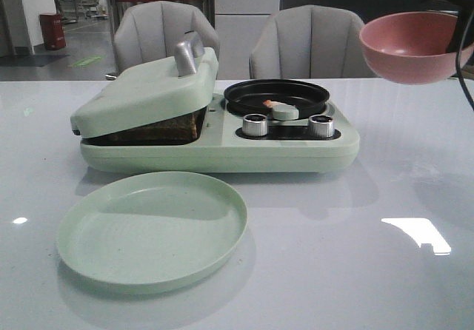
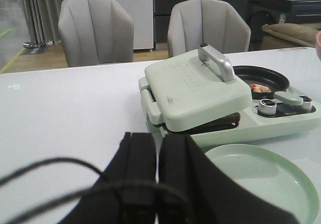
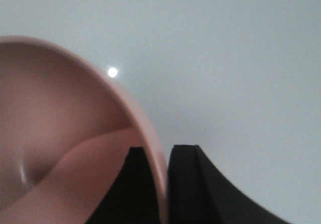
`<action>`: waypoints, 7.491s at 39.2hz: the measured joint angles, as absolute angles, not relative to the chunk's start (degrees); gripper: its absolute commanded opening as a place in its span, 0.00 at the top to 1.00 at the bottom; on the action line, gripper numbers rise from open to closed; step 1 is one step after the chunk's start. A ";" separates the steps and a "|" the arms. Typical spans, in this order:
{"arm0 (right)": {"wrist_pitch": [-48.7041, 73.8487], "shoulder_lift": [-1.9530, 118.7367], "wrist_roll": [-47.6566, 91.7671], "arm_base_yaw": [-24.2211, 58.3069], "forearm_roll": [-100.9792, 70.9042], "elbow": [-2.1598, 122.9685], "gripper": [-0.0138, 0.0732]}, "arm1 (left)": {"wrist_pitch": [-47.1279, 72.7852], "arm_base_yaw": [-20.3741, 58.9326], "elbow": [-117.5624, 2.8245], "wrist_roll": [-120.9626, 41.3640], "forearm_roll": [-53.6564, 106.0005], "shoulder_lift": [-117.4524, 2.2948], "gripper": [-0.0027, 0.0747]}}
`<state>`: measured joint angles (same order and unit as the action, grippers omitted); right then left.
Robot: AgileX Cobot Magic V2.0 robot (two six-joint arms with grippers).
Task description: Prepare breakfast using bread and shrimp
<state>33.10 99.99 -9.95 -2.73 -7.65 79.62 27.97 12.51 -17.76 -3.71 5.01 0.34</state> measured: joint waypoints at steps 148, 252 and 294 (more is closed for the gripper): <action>-1.93 15.53 23.55 19.11 -25.86 9.12 0.45 | 27.97 12.51 -17.76 -3.71 5.10 0.34 0.82; -2.29 15.41 23.55 19.11 -26.39 8.99 0.67 | -3.75 6.52 0.25 5.10 -1.82 0.34 0.82; -2.29 15.41 23.55 19.11 -26.39 8.99 0.67 | -3.65 6.52 0.25 6.79 -2.30 0.34 0.82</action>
<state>-2.29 15.41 23.55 19.11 -26.39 8.99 -3.65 6.52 0.25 6.79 -2.30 0.34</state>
